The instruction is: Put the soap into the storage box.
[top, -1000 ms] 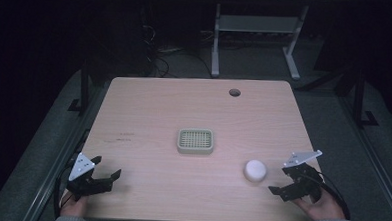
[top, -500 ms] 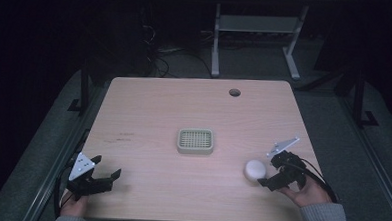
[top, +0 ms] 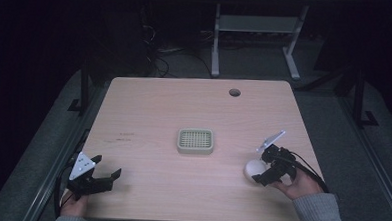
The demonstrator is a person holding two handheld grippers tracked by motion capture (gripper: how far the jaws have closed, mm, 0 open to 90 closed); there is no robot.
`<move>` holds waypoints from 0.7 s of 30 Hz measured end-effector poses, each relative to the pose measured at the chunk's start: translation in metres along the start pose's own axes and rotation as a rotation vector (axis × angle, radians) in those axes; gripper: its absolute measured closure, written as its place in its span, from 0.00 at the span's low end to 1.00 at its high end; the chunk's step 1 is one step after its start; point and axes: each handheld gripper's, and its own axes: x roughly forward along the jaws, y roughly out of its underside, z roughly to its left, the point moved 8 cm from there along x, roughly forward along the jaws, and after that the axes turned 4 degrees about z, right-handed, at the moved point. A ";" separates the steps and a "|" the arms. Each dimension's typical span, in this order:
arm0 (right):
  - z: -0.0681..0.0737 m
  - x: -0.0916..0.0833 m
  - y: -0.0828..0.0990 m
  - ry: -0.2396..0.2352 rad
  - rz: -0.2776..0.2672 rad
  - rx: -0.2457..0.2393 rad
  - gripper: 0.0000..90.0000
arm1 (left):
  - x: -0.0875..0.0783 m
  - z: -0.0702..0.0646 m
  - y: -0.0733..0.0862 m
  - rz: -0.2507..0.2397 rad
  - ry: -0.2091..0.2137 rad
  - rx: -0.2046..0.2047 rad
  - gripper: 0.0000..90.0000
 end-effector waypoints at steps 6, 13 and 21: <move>0.003 0.006 -0.008 -0.004 0.032 -0.015 0.16 | 0.000 -0.001 0.000 0.000 0.004 -0.002 0.14; 0.000 0.014 -0.012 0.003 0.073 -0.031 0.16 | -0.001 0.001 -0.001 -0.004 0.001 -0.002 0.14; 0.000 0.025 -0.015 0.012 0.125 -0.052 0.16 | -0.001 0.001 -0.001 -0.005 -0.001 -0.001 0.14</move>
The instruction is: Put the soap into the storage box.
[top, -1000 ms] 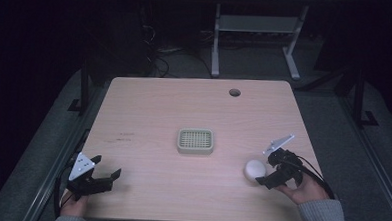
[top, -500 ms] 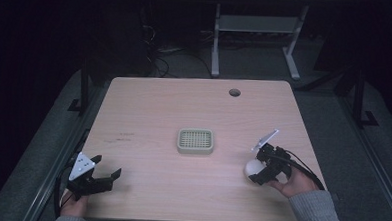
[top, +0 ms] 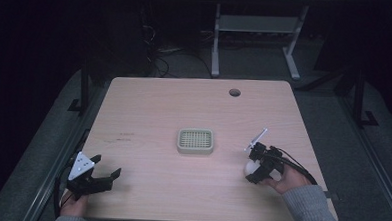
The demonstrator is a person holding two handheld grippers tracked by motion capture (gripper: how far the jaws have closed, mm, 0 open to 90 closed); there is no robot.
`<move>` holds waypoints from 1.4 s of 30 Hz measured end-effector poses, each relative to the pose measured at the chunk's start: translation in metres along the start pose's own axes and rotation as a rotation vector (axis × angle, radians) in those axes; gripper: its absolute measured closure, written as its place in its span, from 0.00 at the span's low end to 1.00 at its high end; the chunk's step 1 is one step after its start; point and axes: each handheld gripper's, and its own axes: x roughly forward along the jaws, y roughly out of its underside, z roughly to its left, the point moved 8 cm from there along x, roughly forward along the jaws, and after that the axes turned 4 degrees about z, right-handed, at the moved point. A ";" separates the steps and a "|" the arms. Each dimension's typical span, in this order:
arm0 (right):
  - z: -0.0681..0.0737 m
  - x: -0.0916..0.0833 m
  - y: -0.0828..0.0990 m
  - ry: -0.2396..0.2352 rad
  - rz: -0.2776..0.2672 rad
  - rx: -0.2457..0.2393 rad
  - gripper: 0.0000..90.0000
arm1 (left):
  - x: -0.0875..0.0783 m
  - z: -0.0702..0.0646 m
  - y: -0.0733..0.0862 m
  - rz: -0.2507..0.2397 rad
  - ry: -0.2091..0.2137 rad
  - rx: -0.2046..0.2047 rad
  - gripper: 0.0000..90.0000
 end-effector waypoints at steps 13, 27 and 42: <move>-0.001 0.010 0.002 0.013 0.055 -0.006 0.21 | 0.000 0.000 0.000 -0.003 -0.001 -0.005 0.14; 0.000 0.010 0.001 0.008 0.064 -0.019 0.25 | 0.000 0.000 0.000 -0.005 -0.002 -0.010 0.14; -0.001 0.010 0.000 -0.005 0.083 -0.021 0.26 | -0.001 0.002 -0.001 -0.006 -0.007 -0.007 0.14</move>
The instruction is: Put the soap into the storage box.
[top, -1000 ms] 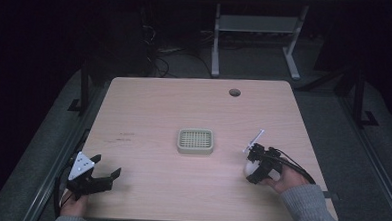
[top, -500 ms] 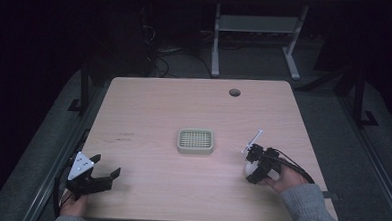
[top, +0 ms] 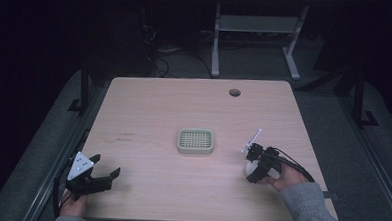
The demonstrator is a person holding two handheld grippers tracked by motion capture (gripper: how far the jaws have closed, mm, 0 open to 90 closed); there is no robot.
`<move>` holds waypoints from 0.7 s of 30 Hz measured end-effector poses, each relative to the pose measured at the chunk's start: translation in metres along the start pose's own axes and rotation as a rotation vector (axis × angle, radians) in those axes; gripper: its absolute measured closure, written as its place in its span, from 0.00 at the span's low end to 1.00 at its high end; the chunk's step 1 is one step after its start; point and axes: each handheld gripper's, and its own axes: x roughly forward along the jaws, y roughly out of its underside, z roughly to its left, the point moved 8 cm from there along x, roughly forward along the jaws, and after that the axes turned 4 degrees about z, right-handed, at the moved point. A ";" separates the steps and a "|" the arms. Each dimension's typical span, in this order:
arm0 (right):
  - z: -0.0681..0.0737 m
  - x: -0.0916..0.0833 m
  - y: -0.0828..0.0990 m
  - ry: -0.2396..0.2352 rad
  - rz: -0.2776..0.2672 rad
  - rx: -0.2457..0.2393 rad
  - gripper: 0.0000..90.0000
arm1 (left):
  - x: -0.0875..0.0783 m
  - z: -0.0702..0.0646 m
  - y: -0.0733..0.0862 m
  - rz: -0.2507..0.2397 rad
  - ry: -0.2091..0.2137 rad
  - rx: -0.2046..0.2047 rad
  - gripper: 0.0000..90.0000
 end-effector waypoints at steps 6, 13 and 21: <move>0.001 -0.001 0.000 -0.016 -0.002 0.006 0.26 | 0.000 0.000 0.000 -0.002 0.000 -0.001 0.14; 0.003 -0.008 -0.005 -0.019 -0.024 -0.009 0.26 | -0.001 0.000 -0.001 -0.005 -0.002 -0.003 0.14; 0.004 -0.014 -0.013 -0.016 -0.031 -0.023 0.26 | -0.002 0.001 -0.001 -0.006 -0.004 -0.006 0.14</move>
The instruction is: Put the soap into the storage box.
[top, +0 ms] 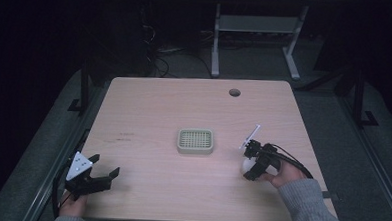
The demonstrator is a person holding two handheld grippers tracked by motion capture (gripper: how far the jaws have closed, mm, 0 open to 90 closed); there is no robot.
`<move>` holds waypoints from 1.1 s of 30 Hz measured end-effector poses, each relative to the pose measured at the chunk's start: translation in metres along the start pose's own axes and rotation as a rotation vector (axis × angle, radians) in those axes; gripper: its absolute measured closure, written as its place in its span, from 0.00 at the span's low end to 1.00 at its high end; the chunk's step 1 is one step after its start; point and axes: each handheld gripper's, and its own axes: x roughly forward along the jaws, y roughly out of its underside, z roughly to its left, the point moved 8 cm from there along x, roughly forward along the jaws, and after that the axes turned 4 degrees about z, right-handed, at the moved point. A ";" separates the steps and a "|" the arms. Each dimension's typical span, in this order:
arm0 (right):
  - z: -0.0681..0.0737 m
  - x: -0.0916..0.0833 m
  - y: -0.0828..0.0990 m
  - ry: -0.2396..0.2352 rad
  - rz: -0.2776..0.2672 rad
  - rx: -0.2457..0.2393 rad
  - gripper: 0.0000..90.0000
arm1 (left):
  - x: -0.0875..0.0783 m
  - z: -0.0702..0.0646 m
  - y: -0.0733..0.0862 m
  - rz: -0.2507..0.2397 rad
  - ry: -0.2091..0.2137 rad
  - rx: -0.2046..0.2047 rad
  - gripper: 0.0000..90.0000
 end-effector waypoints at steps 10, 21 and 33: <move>-0.002 -0.008 -0.010 -0.001 -0.010 -0.004 0.26 | 0.000 0.000 0.000 -0.001 -0.001 -0.006 0.14; -0.002 -0.011 -0.021 -0.015 -0.021 -0.012 0.26 | -0.001 0.000 0.001 -0.006 -0.002 -0.012 0.14; 0.000 -0.016 -0.039 -0.019 -0.037 -0.044 0.26 | -0.002 0.002 0.001 -0.005 -0.007 -0.013 0.14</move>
